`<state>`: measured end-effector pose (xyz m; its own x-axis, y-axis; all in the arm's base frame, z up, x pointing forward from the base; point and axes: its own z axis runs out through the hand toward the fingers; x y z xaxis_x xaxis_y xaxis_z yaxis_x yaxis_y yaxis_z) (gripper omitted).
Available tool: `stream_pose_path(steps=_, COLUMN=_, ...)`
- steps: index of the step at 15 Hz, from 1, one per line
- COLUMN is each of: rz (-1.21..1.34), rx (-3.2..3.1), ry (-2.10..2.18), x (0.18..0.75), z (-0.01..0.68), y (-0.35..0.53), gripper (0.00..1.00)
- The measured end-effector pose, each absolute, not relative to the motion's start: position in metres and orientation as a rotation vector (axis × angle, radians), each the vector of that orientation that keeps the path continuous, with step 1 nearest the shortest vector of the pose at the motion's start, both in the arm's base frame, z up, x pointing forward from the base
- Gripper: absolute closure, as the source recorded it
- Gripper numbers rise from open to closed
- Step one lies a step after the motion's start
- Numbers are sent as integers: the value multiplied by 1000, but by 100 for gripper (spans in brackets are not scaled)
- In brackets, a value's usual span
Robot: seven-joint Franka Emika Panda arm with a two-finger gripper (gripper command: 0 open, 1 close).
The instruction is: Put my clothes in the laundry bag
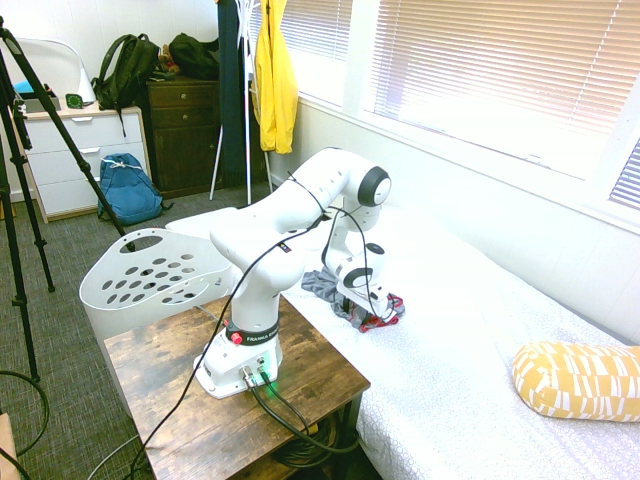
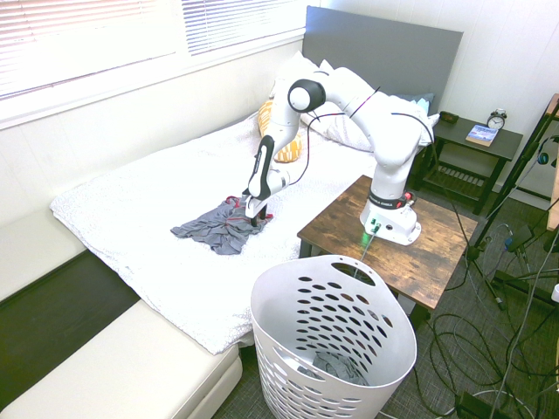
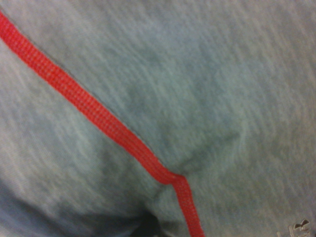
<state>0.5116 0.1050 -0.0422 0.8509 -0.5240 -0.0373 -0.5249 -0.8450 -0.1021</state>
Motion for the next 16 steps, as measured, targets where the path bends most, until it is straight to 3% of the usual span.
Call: stream_pose_path(steps=16, rz=7, rx=-2883, ry=861, x=521, z=-31, y=86, gripper=100)
